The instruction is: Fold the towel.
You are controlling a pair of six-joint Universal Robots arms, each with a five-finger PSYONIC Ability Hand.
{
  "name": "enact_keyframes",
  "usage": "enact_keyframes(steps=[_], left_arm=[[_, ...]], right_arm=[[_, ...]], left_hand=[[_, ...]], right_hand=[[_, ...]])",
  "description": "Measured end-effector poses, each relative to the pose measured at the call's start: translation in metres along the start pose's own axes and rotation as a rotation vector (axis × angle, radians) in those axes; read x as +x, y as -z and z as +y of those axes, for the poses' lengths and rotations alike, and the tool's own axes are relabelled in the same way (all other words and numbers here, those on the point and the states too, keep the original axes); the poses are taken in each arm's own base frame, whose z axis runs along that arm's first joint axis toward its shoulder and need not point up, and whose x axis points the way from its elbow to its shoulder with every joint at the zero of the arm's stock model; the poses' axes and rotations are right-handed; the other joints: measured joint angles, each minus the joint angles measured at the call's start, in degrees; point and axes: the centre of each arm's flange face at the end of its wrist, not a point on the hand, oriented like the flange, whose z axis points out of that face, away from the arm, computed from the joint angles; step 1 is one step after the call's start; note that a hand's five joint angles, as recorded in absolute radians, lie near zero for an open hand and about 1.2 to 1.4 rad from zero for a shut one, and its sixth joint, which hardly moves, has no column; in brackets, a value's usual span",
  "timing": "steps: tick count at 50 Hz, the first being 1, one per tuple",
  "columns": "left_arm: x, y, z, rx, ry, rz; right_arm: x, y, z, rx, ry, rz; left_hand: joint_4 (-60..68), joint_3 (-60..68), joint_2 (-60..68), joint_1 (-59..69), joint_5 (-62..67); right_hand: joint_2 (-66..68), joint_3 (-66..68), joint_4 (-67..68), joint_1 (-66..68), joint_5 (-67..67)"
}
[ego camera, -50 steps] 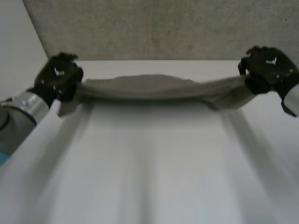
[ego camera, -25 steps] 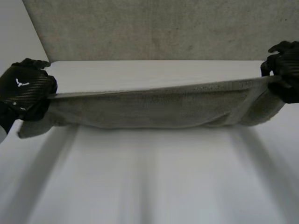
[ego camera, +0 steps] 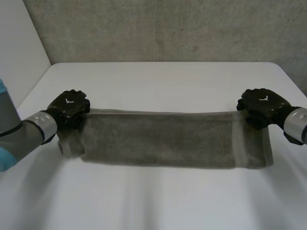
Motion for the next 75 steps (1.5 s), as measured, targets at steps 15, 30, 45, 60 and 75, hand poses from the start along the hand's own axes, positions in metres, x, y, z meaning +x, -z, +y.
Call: enact_keyframes(steps=[15, 30, 45, 60, 75], left_arm=[[-0.010, -0.050, 0.004, 0.082, -0.052, -0.036], [-0.012, -0.071, 0.006, 0.147, -0.161, -0.061], [-0.012, -0.083, 0.018, 0.169, -0.176, -0.074], [-0.013, -0.094, 0.013, 0.239, -0.210, -0.106], [-0.012, -0.072, -0.023, 0.286, -0.221, -0.121]], right_arm=[[0.005, -0.051, 0.017, 0.057, 0.037, 0.128], [0.009, -0.076, 0.027, 0.061, 0.026, 0.160], [0.009, -0.087, 0.036, 0.066, 0.041, 0.184], [0.009, -0.094, 0.041, 0.073, 0.050, 0.204], [0.019, -0.062, -0.013, 0.167, 0.027, 0.279]], left_hand=[[0.0, 0.0, 0.0, 0.0, 0.0], [0.0, 0.0, 0.0, 0.0, 0.0], [0.0, 0.0, -2.3, 0.0, -3.5], [0.0, 0.0, -28.1, -25.8, -28.9], [0.0, 0.0, -62.7, -59.6, -64.8]], right_hand=[[0.0, 0.0, 0.0, 0.0, 0.0], [0.0, 0.0, 0.0, 0.0, 0.0], [0.0, 0.0, 0.0, 0.0, 0.0], [-12.0, 0.0, 0.0, -11.1, -11.3], [-62.1, 0.0, 0.0, -60.4, -62.4]])
